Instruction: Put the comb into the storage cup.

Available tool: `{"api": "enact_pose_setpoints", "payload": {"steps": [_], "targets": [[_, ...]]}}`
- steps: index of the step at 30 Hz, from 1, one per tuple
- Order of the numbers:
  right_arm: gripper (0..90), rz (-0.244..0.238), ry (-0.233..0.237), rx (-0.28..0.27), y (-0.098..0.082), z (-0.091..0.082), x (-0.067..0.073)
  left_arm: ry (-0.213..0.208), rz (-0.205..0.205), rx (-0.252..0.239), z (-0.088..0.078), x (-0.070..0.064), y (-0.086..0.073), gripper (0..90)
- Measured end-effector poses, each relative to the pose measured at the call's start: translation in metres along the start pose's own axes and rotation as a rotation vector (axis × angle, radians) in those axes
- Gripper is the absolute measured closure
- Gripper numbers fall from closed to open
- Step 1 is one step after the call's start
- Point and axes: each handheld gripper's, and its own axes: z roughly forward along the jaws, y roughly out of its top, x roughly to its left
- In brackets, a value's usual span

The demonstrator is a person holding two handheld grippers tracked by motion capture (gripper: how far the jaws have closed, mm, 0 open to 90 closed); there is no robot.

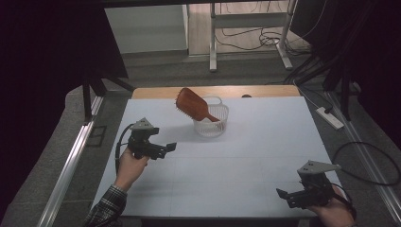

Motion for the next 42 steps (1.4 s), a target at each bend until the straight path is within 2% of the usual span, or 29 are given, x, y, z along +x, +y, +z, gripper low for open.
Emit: {"api": "enact_pose_setpoints", "payload": {"steps": [25, 42], "targets": [[0.0, -0.002, -0.001, 0.002, 0.000, 0.000, 0.001, -0.013, -0.014, 0.009, -0.014, -0.009, -0.017, 0.0], [0.0, -0.001, -0.002, 0.004, 0.000, 0.000, 0.001, -0.009, -0.030, -0.007, -0.028, -0.015, -0.029, 0.0]]}}
